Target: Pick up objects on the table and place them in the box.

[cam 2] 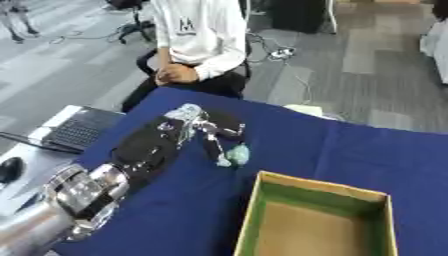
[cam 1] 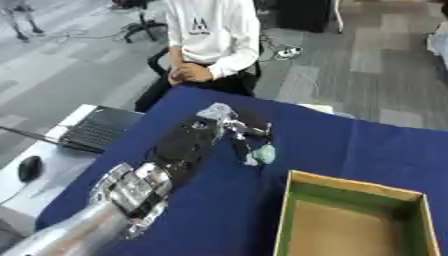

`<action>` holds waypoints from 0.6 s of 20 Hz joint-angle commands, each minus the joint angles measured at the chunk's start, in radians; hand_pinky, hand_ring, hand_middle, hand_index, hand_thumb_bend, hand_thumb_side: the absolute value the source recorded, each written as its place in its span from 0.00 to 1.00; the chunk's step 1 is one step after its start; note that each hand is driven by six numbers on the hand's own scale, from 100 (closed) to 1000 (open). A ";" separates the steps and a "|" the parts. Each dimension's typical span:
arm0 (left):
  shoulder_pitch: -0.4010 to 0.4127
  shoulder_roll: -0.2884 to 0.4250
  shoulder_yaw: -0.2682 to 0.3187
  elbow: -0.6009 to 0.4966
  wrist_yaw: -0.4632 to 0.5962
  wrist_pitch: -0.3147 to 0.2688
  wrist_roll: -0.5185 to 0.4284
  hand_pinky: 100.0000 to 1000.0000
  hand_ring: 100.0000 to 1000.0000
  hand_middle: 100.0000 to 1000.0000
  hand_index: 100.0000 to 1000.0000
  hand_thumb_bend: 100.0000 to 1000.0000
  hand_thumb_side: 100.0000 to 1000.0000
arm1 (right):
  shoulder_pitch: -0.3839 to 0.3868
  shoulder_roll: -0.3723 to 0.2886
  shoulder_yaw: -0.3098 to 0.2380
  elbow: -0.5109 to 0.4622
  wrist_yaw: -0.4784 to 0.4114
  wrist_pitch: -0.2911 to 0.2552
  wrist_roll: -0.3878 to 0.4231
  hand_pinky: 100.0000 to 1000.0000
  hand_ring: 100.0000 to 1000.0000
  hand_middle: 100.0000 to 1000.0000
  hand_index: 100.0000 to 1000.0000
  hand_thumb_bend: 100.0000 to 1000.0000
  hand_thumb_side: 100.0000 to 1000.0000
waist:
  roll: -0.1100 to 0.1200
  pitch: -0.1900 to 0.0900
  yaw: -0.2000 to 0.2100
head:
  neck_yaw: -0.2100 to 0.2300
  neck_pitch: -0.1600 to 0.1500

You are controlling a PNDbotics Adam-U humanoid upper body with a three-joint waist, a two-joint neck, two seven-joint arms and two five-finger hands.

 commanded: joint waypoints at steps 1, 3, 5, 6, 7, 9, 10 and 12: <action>-0.021 0.052 -0.001 -0.033 0.064 -0.025 -0.078 0.00 0.00 0.00 0.07 0.00 0.21 | 0.007 -0.011 -0.001 -0.016 0.007 -0.292 -0.291 0.05 0.18 0.19 0.34 0.00 1.00 | -0.001 -0.018 0.001 | -0.003 -0.003; -0.019 0.060 -0.005 -0.045 0.102 -0.014 -0.099 0.00 0.00 0.00 0.07 0.00 0.22 | 0.009 -0.011 0.000 -0.016 0.009 -0.292 -0.291 0.05 0.18 0.19 0.34 0.00 1.00 | -0.001 -0.019 0.002 | -0.004 -0.003; -0.014 0.065 -0.008 -0.057 0.141 -0.008 -0.114 0.00 0.00 0.00 0.07 0.00 0.23 | 0.009 -0.011 0.000 -0.016 0.009 -0.292 -0.291 0.05 0.18 0.19 0.34 0.00 1.00 | 0.000 -0.020 0.002 | -0.004 -0.004; -0.010 0.067 -0.009 -0.067 0.167 -0.006 -0.117 0.00 0.00 0.00 0.08 0.00 0.25 | 0.010 -0.011 0.000 -0.016 0.010 -0.292 -0.291 0.05 0.18 0.19 0.34 0.00 1.00 | 0.000 -0.020 0.002 | -0.005 -0.004; -0.007 0.067 -0.012 -0.079 0.195 -0.005 -0.119 0.00 0.00 0.00 0.08 0.00 0.26 | 0.010 -0.011 0.001 -0.016 0.010 -0.292 -0.291 0.05 0.18 0.19 0.34 0.00 1.00 | 0.000 -0.020 0.002 | -0.005 -0.005; -0.005 0.064 -0.022 -0.115 0.267 -0.012 -0.119 0.00 0.00 0.00 0.08 0.00 0.29 | 0.011 -0.011 0.002 -0.016 0.013 -0.292 -0.291 0.05 0.18 0.19 0.34 0.00 1.00 | 0.001 -0.021 0.002 | -0.003 -0.006; -0.003 0.064 -0.031 -0.135 0.304 -0.015 -0.120 0.00 0.00 0.00 0.08 0.00 0.29 | 0.011 -0.012 0.003 -0.016 0.013 -0.292 -0.291 0.05 0.18 0.19 0.34 0.00 1.00 | 0.001 -0.022 0.002 | -0.002 -0.007; -0.005 0.061 -0.052 -0.185 0.376 -0.019 -0.124 0.00 0.00 0.00 0.07 0.00 0.29 | 0.012 -0.013 0.004 -0.016 0.015 -0.292 -0.291 0.05 0.18 0.19 0.34 0.00 1.00 | 0.002 -0.024 0.002 | -0.001 -0.010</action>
